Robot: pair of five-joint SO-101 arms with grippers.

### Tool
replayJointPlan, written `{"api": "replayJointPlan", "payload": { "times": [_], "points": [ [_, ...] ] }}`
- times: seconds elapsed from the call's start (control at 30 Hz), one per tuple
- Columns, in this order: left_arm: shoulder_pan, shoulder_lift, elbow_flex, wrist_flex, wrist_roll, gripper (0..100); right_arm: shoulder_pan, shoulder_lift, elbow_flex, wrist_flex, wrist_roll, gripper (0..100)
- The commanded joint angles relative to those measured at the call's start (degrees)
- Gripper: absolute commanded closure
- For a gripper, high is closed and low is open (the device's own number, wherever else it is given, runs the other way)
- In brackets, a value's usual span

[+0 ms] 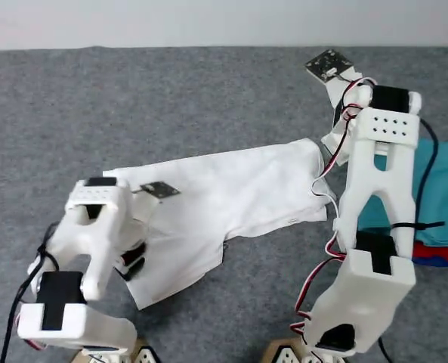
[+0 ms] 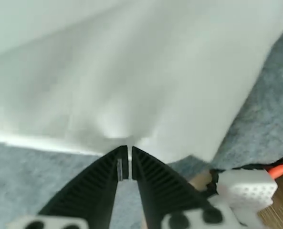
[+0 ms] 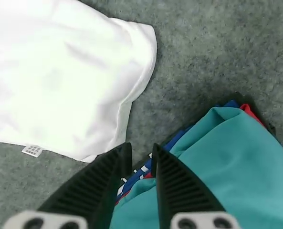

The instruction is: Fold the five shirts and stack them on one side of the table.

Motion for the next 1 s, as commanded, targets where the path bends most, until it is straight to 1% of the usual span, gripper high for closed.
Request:
{"api": "replayJointPlan", "payload": {
  "times": [0.0,0.07,0.17,0.23,0.33,0.4,0.5,0.63,0.7,0.8,0.9,0.97],
  "points": [
    [-0.09,-2.64,-6.46,5.98,-0.88,97,0.40,-4.26,-2.81,0.75,-0.70,91.2],
    [1.85,-2.64,-9.01,8.62,-0.79,97,0.13,-4.26,-2.81,1.89,-0.70,91.2],
    [7.12,-2.73,-10.42,11.43,-0.53,97,0.13,-4.26,-2.81,2.86,-0.70,91.2],
    [11.08,-2.73,-10.42,11.87,1.67,97,0.22,-4.26,-2.81,3.03,-0.70,91.2],
    [16.62,-2.73,-10.51,11.52,3.87,97,0.40,-4.35,-2.81,3.56,-0.70,91.2],
    [19.43,-2.73,-10.51,9.76,5.27,97,0.48,-4.35,-2.81,4.26,-0.70,91.2],
    [21.45,-2.20,-10.07,6.15,7.38,97,0.48,-4.35,-2.81,5.05,-0.70,91.2],
    [21.27,-0.62,-6.02,1.67,7.12,97,0.66,-4.35,-2.81,5.14,-0.70,91.2],
    [20.04,1.41,-2.77,-0.79,5.98,97,1.10,-4.35,-2.81,5.14,-0.70,91.2],
    [14.68,3.78,-0.04,-2.73,2.73,97,1.36,-4.35,-2.81,5.14,-0.44,91.2],
    [8.79,4.40,-0.04,-2.37,-0.26,97,2.07,-4.35,-2.81,5.05,-0.44,91.2],
    [6.42,4.40,-0.13,-2.02,-1.93,97,2.15,-4.35,-2.81,5.05,-0.44,91.2]
  ]
}}
